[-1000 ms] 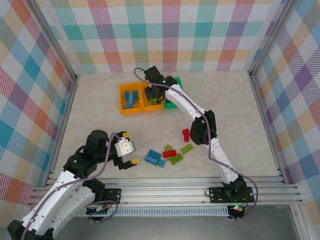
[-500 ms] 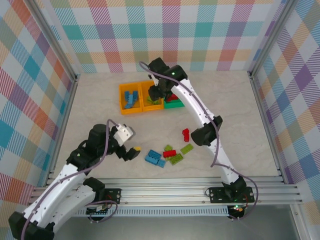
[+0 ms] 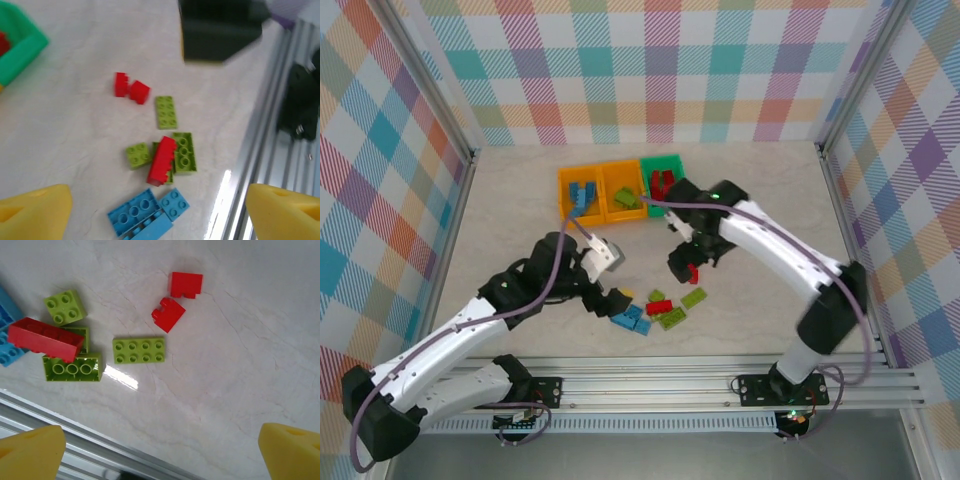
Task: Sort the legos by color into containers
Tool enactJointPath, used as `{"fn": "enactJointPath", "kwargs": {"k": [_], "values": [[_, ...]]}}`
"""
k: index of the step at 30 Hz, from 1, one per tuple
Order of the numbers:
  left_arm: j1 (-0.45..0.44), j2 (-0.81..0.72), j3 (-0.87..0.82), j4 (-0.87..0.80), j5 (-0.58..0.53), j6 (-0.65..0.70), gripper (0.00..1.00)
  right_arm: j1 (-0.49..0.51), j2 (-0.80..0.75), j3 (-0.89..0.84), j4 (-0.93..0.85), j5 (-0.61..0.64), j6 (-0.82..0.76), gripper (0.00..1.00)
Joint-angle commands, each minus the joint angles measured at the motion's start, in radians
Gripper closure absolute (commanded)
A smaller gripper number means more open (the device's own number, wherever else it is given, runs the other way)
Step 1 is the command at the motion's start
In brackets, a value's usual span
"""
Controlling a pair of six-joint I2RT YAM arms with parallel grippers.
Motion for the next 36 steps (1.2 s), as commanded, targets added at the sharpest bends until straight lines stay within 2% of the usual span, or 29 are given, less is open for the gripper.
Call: {"fn": "enactJointPath", "kwargs": {"k": [1, 5, 10, 15, 19, 24, 26, 30, 36], "values": [[-0.091, 0.054, -0.040, 0.047, 0.030, 0.208, 0.15, 0.005, -0.133, -0.131, 0.122, -0.080, 0.113, 0.00], [-0.169, 0.230, 0.000, 0.025, -0.011, 0.303, 0.18, -0.008, -0.309, -0.284, 0.199, -0.076, 0.236, 0.00], [-0.197, 0.438, 0.031, 0.117, -0.048, 0.325, 0.20, -0.011, -0.476, -0.393, 0.284, -0.113, 0.289, 0.00], [-0.197, 0.548, 0.034, 0.203, -0.100, 0.374, 0.34, -0.012, -0.516, -0.413, 0.282, -0.112, 0.290, 0.00], [-0.197, 0.601, 0.044, 0.207, -0.126, 0.387, 0.57, -0.013, -0.506, -0.414, 0.284, -0.112, 0.288, 0.00], [-0.197, 0.634, 0.046, 0.226, -0.156, 0.386, 0.66, -0.013, -0.508, -0.418, 0.296, -0.123, 0.284, 0.00], [-0.197, 0.644, 0.049, 0.225, -0.172, 0.389, 0.64, -0.012, -0.511, -0.419, 0.293, -0.123, 0.280, 0.00], [-0.197, 0.621, 0.024, 0.299, -0.189, 0.371, 0.47, -0.013, -0.516, -0.415, 0.289, -0.128, 0.283, 0.00], [-0.196, 0.576, -0.020, 0.472, -0.249, 0.278, 0.36, -0.013, -0.531, -0.417, 0.297, -0.121, 0.285, 0.00]]}}
